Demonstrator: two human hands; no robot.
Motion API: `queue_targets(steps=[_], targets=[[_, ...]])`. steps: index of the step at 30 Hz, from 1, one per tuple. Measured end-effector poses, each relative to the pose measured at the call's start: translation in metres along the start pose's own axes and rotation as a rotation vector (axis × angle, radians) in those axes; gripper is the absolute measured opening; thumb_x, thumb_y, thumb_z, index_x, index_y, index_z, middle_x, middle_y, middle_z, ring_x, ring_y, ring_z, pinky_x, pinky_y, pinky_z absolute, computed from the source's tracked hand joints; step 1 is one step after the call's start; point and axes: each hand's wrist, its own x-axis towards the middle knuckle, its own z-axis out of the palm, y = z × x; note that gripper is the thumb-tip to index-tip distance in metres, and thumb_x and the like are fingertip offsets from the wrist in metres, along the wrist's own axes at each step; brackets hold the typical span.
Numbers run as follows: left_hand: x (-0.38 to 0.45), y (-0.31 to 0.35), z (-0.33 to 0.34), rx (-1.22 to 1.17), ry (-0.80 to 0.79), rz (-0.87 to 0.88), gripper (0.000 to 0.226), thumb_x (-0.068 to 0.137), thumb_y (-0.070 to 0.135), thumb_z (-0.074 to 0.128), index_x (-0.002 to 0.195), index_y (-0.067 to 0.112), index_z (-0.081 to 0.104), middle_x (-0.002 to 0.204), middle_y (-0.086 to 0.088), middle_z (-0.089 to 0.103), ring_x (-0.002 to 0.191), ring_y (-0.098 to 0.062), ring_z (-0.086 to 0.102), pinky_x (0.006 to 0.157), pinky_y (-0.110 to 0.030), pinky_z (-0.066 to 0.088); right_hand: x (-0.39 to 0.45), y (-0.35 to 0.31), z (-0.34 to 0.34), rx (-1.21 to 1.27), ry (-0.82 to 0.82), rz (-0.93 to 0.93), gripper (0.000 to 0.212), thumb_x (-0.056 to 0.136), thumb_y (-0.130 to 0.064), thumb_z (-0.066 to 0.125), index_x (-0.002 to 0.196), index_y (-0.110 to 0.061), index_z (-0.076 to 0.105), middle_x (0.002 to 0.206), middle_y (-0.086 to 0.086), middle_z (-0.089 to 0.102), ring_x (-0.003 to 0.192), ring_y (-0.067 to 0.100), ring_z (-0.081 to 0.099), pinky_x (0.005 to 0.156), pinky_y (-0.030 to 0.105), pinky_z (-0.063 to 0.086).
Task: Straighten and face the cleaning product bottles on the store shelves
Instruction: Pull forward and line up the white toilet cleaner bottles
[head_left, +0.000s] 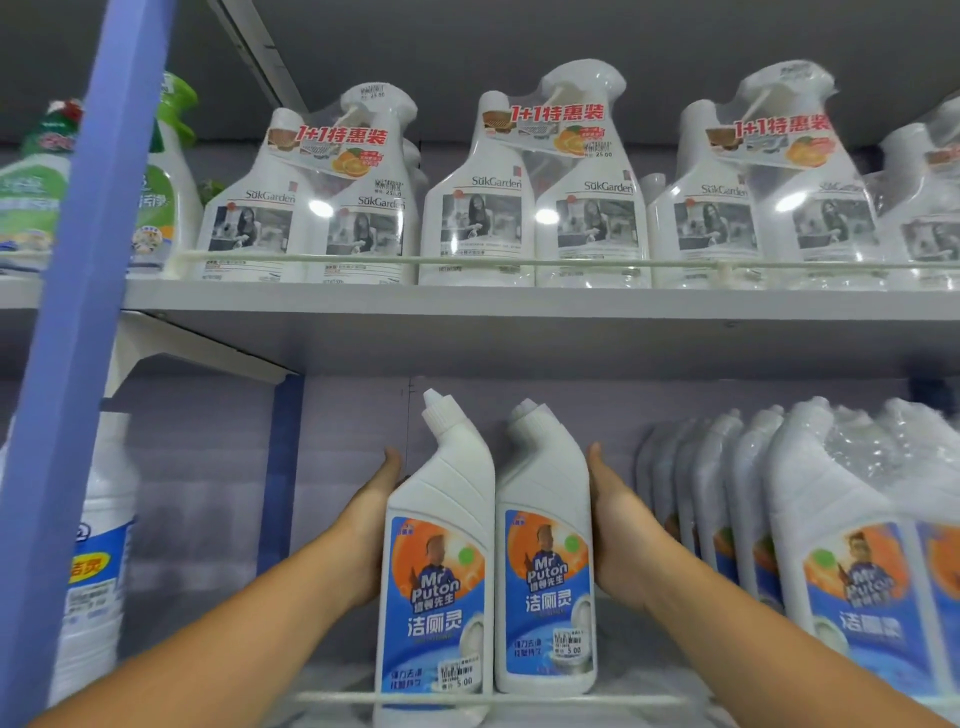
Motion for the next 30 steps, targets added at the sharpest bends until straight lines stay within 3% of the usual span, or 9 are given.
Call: queue_targets(steps=[4, 7, 10, 13, 15, 17, 21, 30], targets=[[-0.009, -0.002, 0.006, -0.013, -0.012, 0.063, 0.070, 0.102, 0.061, 0.037, 0.076, 0.005, 0.069, 0.069, -0.020, 0.074, 0.052, -0.033, 0.071, 0.066, -0.043, 0.051, -0.002, 0.006, 0.004, 0.023, 0.031, 0.006, 0.081, 0.094, -0.075, 0.033, 0.127, -0.008, 0.065, 0.115, 0.026, 0.072, 0.111, 0.044, 0.068, 0.103, 0.059, 0.050], [-0.005, -0.005, 0.003, 0.020, 0.032, 0.069, 0.077, 0.103, 0.058, 0.043, 0.053, 0.008, 0.074, 0.064, -0.017, 0.072, 0.051, -0.030, 0.071, 0.067, -0.043, 0.051, -0.001, 0.008, 0.005, 0.017, 0.047, 0.013, 0.081, 0.093, -0.076, 0.034, 0.129, -0.009, 0.064, 0.115, 0.027, 0.072, 0.111, 0.044, 0.068, 0.102, 0.060, 0.050], [-0.014, -0.009, -0.004, 0.101, 0.028, 0.102, 0.066, 0.102, 0.059, 0.044, 0.074, 0.008, 0.075, 0.074, -0.017, 0.076, 0.064, -0.031, 0.075, 0.073, -0.043, 0.057, -0.004, 0.008, 0.002, -0.086, 0.119, -0.026, 0.076, 0.097, -0.070, 0.033, 0.121, -0.006, 0.066, 0.108, 0.024, 0.075, 0.107, 0.041, 0.070, 0.101, 0.054, 0.053], [-0.027, -0.015, -0.014, 0.317, 0.165, 0.289, 0.057, 0.098, 0.066, 0.040, 0.103, 0.019, 0.073, 0.097, -0.008, 0.079, 0.102, -0.027, 0.072, 0.104, -0.049, 0.050, -0.023, 0.007, -0.006, -0.390, 0.221, -0.187, 0.056, 0.102, -0.059, 0.039, 0.114, -0.011, 0.064, 0.104, 0.007, 0.075, 0.101, 0.025, 0.070, 0.092, 0.036, 0.054], [-0.046, -0.021, -0.023, 0.450, 0.201, 0.464, 0.052, 0.089, 0.071, 0.051, 0.105, 0.025, 0.069, 0.098, 0.001, 0.078, 0.101, -0.022, 0.072, 0.098, -0.049, 0.055, -0.038, 0.009, -0.017, -0.538, 0.143, -0.307, 0.039, 0.098, -0.050, 0.055, 0.113, -0.015, 0.063, 0.099, 0.002, 0.077, 0.090, 0.018, 0.074, 0.077, 0.029, 0.059], [-0.062, -0.029, -0.027, 0.585, 0.151, 0.457, 0.050, 0.069, 0.074, 0.075, 0.100, 0.036, 0.067, 0.096, 0.007, 0.076, 0.092, -0.015, 0.075, 0.081, -0.044, 0.063, -0.048, 0.012, -0.023, -0.649, -0.005, -0.259, 0.034, 0.092, -0.040, 0.069, 0.116, -0.016, 0.064, 0.099, 0.000, 0.079, 0.089, 0.016, 0.077, 0.079, 0.034, 0.063], [-0.073, -0.043, -0.024, 0.869, 0.131, 0.396, 0.052, 0.072, 0.041, 0.087, 0.111, 0.043, 0.053, 0.102, 0.014, 0.071, 0.086, -0.003, 0.072, 0.059, -0.018, 0.056, -0.051, 0.020, -0.024, -0.743, -0.106, -0.086, 0.032, 0.090, -0.028, 0.076, 0.118, -0.019, 0.063, 0.105, -0.001, 0.079, 0.095, 0.018, 0.077, 0.088, 0.045, 0.061], [-0.077, -0.045, -0.027, 0.878, 0.154, 0.396, 0.051, 0.065, 0.050, 0.085, 0.105, 0.035, 0.059, 0.100, 0.012, 0.070, 0.086, -0.008, 0.073, 0.070, -0.031, 0.063, -0.054, 0.027, -0.020, -0.733, -0.029, -0.095, 0.028, 0.092, -0.030, 0.072, 0.118, -0.022, 0.064, 0.104, -0.005, 0.079, 0.093, 0.015, 0.077, 0.087, 0.044, 0.062]])
